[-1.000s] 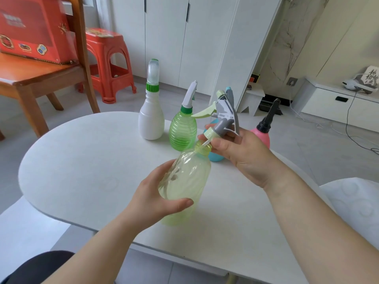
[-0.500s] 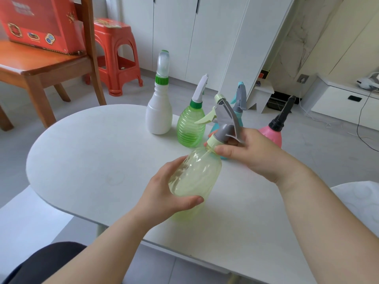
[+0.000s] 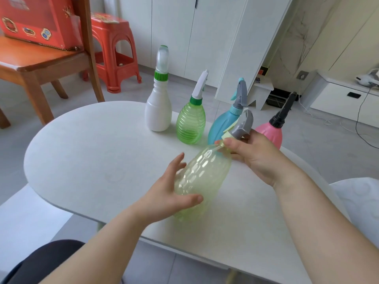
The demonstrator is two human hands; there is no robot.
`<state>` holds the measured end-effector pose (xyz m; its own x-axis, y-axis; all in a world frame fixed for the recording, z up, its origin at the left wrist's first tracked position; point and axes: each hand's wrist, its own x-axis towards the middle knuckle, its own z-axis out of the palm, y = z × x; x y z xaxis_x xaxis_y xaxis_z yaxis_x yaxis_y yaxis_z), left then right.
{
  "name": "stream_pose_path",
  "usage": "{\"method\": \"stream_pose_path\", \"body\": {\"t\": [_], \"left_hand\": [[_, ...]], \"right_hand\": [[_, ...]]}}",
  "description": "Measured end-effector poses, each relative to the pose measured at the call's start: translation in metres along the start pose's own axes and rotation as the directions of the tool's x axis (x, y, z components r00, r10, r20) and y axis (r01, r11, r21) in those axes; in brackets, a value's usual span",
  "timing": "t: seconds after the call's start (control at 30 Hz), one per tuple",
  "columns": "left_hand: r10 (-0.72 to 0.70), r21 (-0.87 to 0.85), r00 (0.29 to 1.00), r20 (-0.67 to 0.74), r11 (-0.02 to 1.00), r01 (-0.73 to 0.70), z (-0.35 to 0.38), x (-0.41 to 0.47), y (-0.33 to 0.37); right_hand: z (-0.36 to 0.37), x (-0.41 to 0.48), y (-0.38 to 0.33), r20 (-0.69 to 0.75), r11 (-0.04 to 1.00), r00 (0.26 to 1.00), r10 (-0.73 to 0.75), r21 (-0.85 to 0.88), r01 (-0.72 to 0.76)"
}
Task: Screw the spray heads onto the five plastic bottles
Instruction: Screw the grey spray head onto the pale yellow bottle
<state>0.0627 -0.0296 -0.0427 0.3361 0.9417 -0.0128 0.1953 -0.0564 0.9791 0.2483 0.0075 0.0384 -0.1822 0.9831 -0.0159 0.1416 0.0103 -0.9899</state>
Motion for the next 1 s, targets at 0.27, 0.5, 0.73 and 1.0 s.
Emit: {"method": "stream_pose_path", "body": {"t": [0.27, 0.5, 0.73, 1.0], "left_hand": [[0.126, 0.119, 0.979, -0.161, 0.987, -0.108, 0.017, -0.003, -0.008], [0.253, 0.311, 0.835, -0.489, 0.945, -0.104, 0.041, 0.005, -0.017], [0.152, 0.015, 0.976, -0.157, 0.988, -0.152, 0.008, 0.004, -0.013], [0.118, 0.126, 0.949, -0.293, 0.989, -0.084, 0.020, 0.014, -0.007]], "right_hand": [[0.001, -0.001, -0.002, 0.024, 0.999, 0.999, 0.049, 0.007, -0.049], [0.036, 0.002, -0.010, -0.115, 0.966, 0.982, -0.151, -0.226, 0.122], [0.034, -0.001, -0.021, 0.220, 0.966, 0.969, -0.110, -0.204, 0.156], [0.031, -0.001, -0.022, 0.124, 0.955, 0.986, -0.111, -0.261, 0.141]]}}
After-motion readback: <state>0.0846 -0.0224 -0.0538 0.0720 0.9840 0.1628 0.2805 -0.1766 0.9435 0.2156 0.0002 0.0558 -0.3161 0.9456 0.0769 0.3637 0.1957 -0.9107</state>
